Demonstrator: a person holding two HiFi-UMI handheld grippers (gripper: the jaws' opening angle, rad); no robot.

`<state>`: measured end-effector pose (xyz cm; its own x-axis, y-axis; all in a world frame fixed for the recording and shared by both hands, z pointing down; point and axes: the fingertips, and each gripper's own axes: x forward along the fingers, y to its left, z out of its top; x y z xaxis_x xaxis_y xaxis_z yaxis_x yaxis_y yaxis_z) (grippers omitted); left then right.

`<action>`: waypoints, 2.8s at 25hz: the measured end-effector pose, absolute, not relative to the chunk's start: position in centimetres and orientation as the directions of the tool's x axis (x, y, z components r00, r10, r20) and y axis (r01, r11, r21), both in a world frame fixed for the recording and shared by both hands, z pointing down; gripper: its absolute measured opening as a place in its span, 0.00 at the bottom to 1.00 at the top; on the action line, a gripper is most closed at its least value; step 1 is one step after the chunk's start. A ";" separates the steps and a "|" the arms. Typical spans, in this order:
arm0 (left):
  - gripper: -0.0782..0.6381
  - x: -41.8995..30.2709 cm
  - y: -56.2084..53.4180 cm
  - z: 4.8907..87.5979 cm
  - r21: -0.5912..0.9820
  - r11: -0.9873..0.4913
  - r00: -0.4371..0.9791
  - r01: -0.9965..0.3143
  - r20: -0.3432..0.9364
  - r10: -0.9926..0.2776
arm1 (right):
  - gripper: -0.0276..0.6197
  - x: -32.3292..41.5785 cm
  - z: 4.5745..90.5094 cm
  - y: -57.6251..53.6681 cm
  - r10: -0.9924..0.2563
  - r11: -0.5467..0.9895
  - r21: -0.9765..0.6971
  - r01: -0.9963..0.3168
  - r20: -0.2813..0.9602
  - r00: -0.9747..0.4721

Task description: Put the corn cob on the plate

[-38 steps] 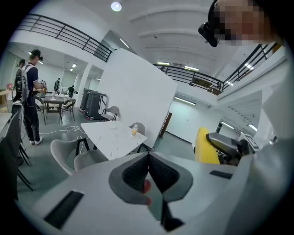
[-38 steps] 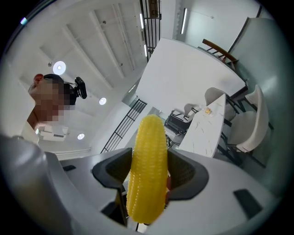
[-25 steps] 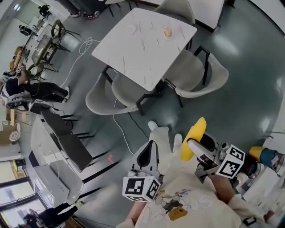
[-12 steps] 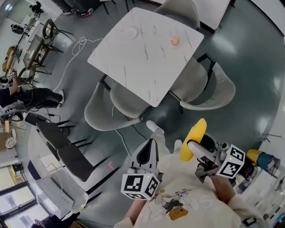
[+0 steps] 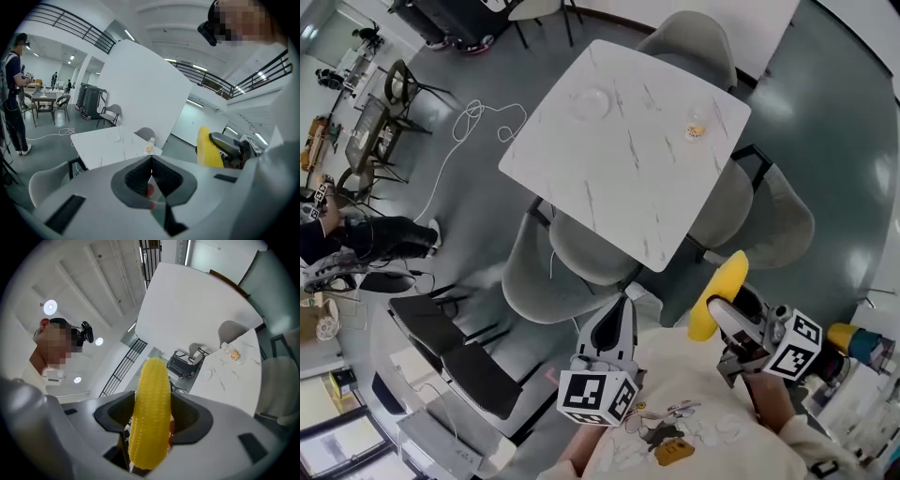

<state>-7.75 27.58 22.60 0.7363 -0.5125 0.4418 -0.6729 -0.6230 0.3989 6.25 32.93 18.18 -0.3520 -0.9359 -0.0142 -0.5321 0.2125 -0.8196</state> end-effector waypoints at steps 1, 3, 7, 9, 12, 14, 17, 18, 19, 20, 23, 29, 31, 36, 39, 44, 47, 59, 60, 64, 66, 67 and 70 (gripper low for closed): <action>0.12 -8.0 26.8 22.6 0.401 -0.626 0.740 -0.669 0.442 -0.507 | 0.42 6.1 18.1 32.1 -0.938 0.210 -0.819 -0.534 -0.014 -0.346; 0.12 -8.3 25.4 22.8 0.410 -0.626 0.745 -0.663 0.442 -0.500 | 0.42 5.8 18.1 30.7 -0.943 0.200 -0.818 -0.539 -0.010 -0.334; 0.12 -8.4 23.5 23.0 0.435 -0.609 0.747 -0.663 0.437 -0.502 | 0.42 5.3 18.3 28.6 -0.937 0.192 -0.819 -0.540 0.010 -0.349; 0.12 -8.3 22.6 23.0 0.442 -0.600 0.745 -0.666 0.435 -0.506 | 0.42 5.4 18.5 27.5 -0.932 0.190 -0.817 -0.545 0.025 -0.362; 0.12 -8.1 21.3 22.6 0.453 -0.593 0.746 -0.665 0.424 -0.513 | 0.42 5.7 18.7 26.2 -0.929 0.177 -0.813 -0.554 0.048 -0.366; 0.12 -8.2 20.5 22.3 0.457 -0.591 0.747 -0.664 0.412 -0.521 | 0.42 5.8 18.5 25.5 -0.929 0.178 -0.808 -0.562 0.049 -0.366; 0.12 -8.1 20.0 21.9 0.462 -0.595 0.753 -0.658 0.396 -0.526 | 0.42 5.7 17.8 25.3 -0.931 0.189 -0.799 -0.571 0.040 -0.364; 0.12 -8.0 20.0 21.7 0.463 -0.597 0.755 -0.655 0.390 -0.527 | 0.42 5.8 17.6 25.2 -0.931 0.192 -0.795 -0.576 0.039 -0.364; 0.12 -8.0 19.9 21.5 0.464 -0.599 0.758 -0.652 0.384 -0.528 | 0.42 5.9 17.5 25.2 -0.931 0.192 -0.790 -0.582 0.041 -0.363; 0.12 -8.0 20.0 21.4 0.465 -0.602 0.760 -0.649 0.379 -0.528 | 0.42 5.8 17.5 25.3 -0.932 0.189 -0.787 -0.587 0.046 -0.360; 0.12 -9.1 20.6 21.7 0.472 -0.605 0.767 -0.641 0.376 -0.520 | 0.42 5.1 18.0 26.1 -0.936 0.167 -0.786 -0.595 0.064 -0.347; 0.12 -11.2 20.6 22.5 0.490 -0.587 0.764 -0.644 0.376 -0.524 | 0.42 3.7 17.6 26.5 -0.936 0.167 -0.777 -0.607 0.068 -0.344; 0.12 -11.5 20.5 22.2 0.485 -0.588 0.761 -0.648 0.370 -0.533 | 0.42 3.8 17.3 26.4 -0.934 0.174 -0.769 -0.615 0.068 -0.350; 0.12 -11.8 19.9 21.7 0.483 -0.571 0.745 -0.664 0.364 -0.559 | 0.42 4.0 17.3 25.2 -0.925 0.186 -0.760 -0.623 0.078 -0.372; 0.12 -11.9 19.4 21.9 0.483 -0.554 0.732 -0.678 0.368 -0.574 | 0.42 4.1 17.4 23.9 -0.913 0.201 -0.755 -0.624 0.088 -0.400; 0.12 -10.7 18.0 22.4 0.488 -0.525 0.711 -0.697 0.380 -0.591 | 0.42 5.0 17.6 21.5 -0.892 0.228 -0.746 -0.625 0.098 -0.442; 0.12 -9.9 17.0 22.2 0.486 -0.507 0.695 -0.712 0.386 -0.607 | 0.42 5.6 17.3 20.1 -0.879 0.247 -0.745 -0.619 0.097 -0.468; 0.12 -7.1 12.5 22.6 0.465 -0.424 0.616 -0.778 0.428 -0.661 | 0.42 7.6 17.8 13.4 -0.792 0.319 -0.761 -0.564 0.113 -0.599; 0.12 -6.8 12.2 22.8 0.462 -0.418 0.611 -0.782 0.434 -0.663 | 0.42 7.8 17.9 12.8 -0.786 0.325 -0.760 -0.562 0.114 -0.608; 0.12 -6.0 10.8 23.3 0.451 -0.404 0.594 -0.796 0.451 -0.666 | 0.42 8.5 18.1 10.4 -0.770 0.345 -0.757 -0.554 0.110 -0.629; 0.12 -5.8 10.1 23.4 0.447 -0.393 0.583 -0.803 0.459 -0.670 | 0.42 8.8 18.2 9.2 -0.763 0.354 -0.756 -0.551 0.107 -0.638; 0.12 -5.6 9.7 23.5 0.446 -0.390 0.580 -0.805 0.459 -0.672 | 0.42 8.9 18.3 8.6 -0.759 0.358 -0.755 -0.549 0.106 -0.642; 0.12 -4.8 8.8 24.0 0.444 -0.381 0.572 -0.811 0.464 -0.677 | 0.42 9.5 18.7 7.2 -0.752 0.362 -0.758 -0.542 0.106 -0.651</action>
